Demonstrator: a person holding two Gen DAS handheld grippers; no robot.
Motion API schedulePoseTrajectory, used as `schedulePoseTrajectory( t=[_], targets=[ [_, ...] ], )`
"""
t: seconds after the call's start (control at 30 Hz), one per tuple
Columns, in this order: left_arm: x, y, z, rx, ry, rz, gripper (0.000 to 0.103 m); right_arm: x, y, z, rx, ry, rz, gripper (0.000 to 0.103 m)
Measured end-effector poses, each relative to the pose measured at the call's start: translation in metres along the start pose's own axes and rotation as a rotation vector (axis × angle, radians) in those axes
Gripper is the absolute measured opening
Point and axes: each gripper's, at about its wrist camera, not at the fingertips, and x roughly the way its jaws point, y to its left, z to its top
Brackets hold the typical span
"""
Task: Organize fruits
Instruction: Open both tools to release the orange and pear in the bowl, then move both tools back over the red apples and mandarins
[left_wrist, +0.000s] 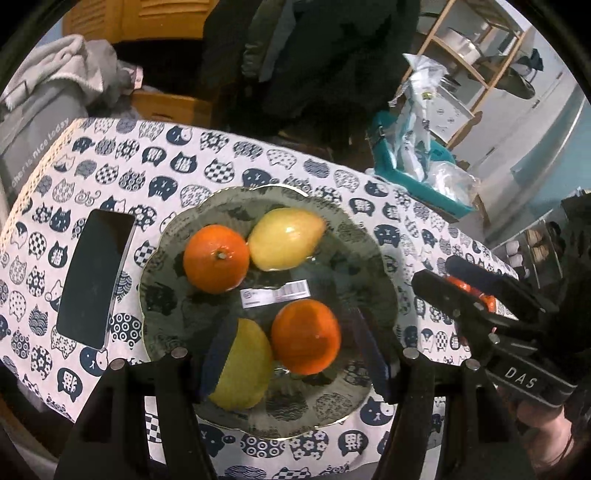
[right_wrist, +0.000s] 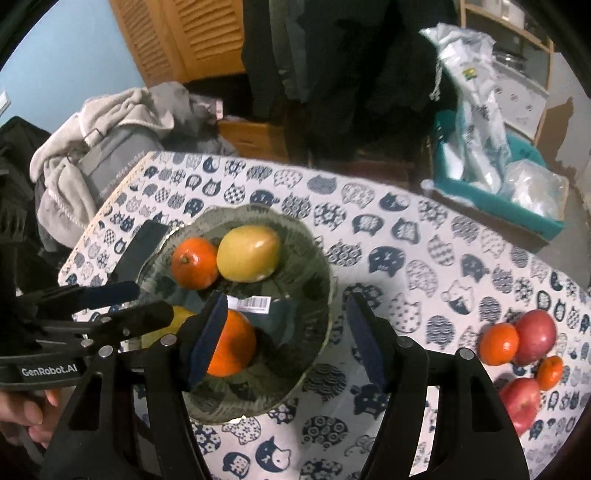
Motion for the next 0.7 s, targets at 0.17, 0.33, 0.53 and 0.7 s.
schedulePoseTrajectory(
  t=[0.17, 0.33, 0.53, 0.7],
  targets=[
    [-0.011, -0.018, 0.001, 0.031, -0.025, -0.005, 0.073, -0.025, -0.007, 0.001, -0.007, -0.056, -0.045, 0.074],
    [-0.02, -0.039, 0.001, 0.069, -0.044, -0.019, 0.078, -0.05, -0.02, 0.0, 0.021, -0.096, -0.061, 0.077],
    [-0.028, -0.068, -0.002, 0.123, -0.055, -0.041, 0.079, -0.081, -0.037, -0.003, 0.04, -0.146, -0.1, 0.078],
    [-0.032, -0.09, -0.006, 0.165, -0.056, -0.059, 0.08, -0.104, -0.052, -0.008, 0.061, -0.179, -0.127, 0.079]
  ],
)
